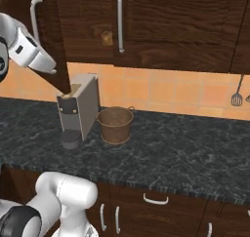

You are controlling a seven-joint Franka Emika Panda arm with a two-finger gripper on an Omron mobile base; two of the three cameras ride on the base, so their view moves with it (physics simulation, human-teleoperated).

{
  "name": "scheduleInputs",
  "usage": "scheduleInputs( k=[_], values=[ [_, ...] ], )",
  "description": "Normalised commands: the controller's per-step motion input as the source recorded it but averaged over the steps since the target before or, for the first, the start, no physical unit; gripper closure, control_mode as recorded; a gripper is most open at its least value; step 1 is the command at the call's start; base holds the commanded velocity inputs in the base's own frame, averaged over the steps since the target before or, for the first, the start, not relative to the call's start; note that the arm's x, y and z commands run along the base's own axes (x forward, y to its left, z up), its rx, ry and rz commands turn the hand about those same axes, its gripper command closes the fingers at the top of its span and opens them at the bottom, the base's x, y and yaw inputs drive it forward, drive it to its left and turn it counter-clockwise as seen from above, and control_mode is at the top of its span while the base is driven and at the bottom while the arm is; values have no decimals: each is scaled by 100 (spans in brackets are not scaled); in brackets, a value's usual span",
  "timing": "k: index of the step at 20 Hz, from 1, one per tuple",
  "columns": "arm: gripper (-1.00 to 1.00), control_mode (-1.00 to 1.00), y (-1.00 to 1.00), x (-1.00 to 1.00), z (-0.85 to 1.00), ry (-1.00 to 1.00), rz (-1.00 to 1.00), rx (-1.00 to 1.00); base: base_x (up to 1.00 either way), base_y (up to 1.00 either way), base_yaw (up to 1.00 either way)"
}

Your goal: Open the cabinet, pick up the bread from the cabinet and place it in the basket. Then move the basket to the dining counter.

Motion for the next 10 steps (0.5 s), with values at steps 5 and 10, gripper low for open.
scheduleInputs(
  k=[5, 10],
  values=[
    [-100, -100, -94, -83, 36, 21, 2, 19, 0, 0, 0],
    [-100, -100, -97, -67, 0, 15, 20, 23, 0, 0, 0]
  ],
)
